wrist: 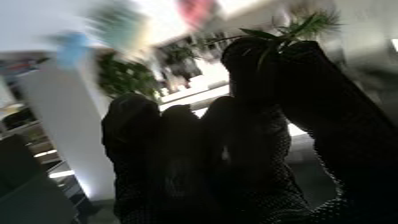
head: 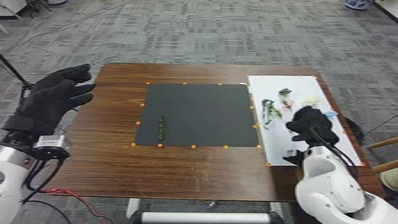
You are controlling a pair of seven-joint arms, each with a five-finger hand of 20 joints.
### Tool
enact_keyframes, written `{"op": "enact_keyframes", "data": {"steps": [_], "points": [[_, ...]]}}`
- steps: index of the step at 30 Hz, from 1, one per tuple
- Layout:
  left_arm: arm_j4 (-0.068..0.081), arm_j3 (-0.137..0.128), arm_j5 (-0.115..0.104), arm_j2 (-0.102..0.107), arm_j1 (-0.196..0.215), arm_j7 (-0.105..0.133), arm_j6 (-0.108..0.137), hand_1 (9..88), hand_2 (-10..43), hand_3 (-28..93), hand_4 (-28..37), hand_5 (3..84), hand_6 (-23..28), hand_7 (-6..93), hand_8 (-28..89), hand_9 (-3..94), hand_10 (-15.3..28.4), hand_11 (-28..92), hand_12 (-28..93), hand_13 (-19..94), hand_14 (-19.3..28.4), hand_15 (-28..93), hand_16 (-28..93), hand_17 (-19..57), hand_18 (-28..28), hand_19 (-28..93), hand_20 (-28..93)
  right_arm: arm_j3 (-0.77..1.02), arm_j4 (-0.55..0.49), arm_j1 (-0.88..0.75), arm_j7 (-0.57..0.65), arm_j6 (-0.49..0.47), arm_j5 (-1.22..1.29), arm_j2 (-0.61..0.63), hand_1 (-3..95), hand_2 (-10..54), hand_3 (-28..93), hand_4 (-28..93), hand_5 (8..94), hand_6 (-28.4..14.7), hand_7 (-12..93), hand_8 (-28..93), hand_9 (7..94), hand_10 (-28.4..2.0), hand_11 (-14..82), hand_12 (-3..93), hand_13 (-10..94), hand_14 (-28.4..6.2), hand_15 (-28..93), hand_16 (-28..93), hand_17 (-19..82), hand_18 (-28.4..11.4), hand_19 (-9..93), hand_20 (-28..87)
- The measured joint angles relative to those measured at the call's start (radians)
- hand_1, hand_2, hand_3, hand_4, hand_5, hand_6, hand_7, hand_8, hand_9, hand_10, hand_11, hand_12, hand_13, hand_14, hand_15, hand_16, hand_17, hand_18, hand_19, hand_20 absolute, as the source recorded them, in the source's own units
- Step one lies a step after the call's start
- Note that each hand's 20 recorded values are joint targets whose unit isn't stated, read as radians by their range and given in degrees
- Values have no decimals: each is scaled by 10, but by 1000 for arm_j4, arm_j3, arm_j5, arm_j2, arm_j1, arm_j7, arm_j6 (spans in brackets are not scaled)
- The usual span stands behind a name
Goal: Arrange flowers
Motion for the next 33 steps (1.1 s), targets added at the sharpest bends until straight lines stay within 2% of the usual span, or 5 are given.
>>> {"op": "enact_keyframes", "data": {"steps": [3,6,20,25,33], "points": [[-1,-2,0,-1,0,0,5,281,-76,682,-264,253,25,248,-119,197,110,267,116,132,143,435,-98,-75,204,411,59,-84,1,103,-14,81,14,-15,353,-95,905,-80,746,-24,546,273,854,-77,721,607,822,-86,930,418,445,-228,931,484],[0,3,0,-1,-3,0,6,281,-75,681,-264,252,25,249,-119,197,110,267,116,132,143,436,-97,-75,204,410,59,-119,17,190,-40,73,68,-69,355,-95,904,-80,749,-24,545,272,860,-74,719,606,829,-82,930,417,454,-229,932,490],[10,30,-1,4,-36,-1,4,280,-76,683,-264,252,25,249,-119,197,111,266,116,132,144,435,-97,-75,204,410,58,-435,325,462,-56,-244,130,-360,350,-95,909,-86,761,-18,541,269,878,-70,708,601,846,-78,922,412,473,-230,932,499],[33,53,-2,30,-70,-1,0,280,-76,682,-264,253,25,249,-120,198,111,265,116,132,143,435,-97,-75,204,410,58,-413,325,452,-55,-410,131,-438,340,-95,913,-77,771,-9,536,275,886,-68,707,605,855,-77,918,410,481,-230,932,498],[51,65,-4,85,-131,-1,-5,280,-76,683,-264,252,25,249,-119,198,111,265,117,132,144,434,-97,-75,204,410,58,-397,312,398,-65,-419,85,-514,338,-95,915,-89,788,-5,518,280,896,-68,700,603,861,-77,913,410,490,-233,932,501]]}}
